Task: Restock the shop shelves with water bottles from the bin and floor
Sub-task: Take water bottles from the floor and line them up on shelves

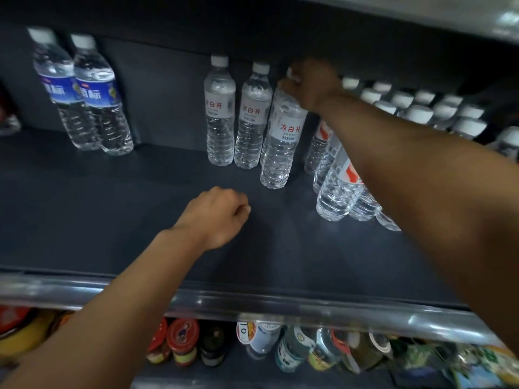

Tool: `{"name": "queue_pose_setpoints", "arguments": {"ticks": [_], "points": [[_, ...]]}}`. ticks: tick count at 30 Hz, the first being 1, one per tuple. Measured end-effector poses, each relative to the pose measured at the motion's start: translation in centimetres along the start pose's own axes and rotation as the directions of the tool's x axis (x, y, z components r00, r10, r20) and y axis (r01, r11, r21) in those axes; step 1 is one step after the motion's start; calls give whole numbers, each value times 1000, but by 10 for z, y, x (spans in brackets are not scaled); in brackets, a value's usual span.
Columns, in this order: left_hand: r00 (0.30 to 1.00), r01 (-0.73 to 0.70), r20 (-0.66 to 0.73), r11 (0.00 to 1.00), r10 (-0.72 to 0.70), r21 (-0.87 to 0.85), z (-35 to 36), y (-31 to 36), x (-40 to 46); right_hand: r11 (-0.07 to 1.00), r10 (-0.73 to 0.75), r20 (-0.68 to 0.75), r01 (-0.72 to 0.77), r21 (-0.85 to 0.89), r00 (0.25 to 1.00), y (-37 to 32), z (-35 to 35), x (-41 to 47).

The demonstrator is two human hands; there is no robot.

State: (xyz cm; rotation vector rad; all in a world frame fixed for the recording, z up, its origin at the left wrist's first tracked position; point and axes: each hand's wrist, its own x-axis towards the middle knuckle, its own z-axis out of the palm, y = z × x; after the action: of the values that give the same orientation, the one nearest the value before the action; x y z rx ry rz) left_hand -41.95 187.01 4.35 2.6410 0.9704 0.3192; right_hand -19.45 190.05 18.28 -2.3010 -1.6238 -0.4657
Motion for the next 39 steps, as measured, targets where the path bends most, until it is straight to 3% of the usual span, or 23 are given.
{"name": "queue_pose_setpoints", "arguments": {"ticks": [10,16,20,27,34,39], "points": [[997,17,69,1000,-18,15,-3,14,1,979,72,-49,-61,194,996,3,1,-25],[997,11,78,1000,-12,20,-18,26,-11,983,147,5,-147,109,989,1,-1,-67],[992,-44,123,999,40,27,-26,43,-28,983,130,85,-140,118,988,-9,-10,-125],[951,-232,200,972,236,-42,-17,89,-81,976,162,105,-175,133,981,-29,-31,-263],[875,-389,279,917,397,-85,26,106,-136,922,326,163,-351,161,931,-43,-29,-393],[802,-417,402,896,441,-151,80,100,-181,831,469,310,-532,162,827,-46,0,-477]]}}
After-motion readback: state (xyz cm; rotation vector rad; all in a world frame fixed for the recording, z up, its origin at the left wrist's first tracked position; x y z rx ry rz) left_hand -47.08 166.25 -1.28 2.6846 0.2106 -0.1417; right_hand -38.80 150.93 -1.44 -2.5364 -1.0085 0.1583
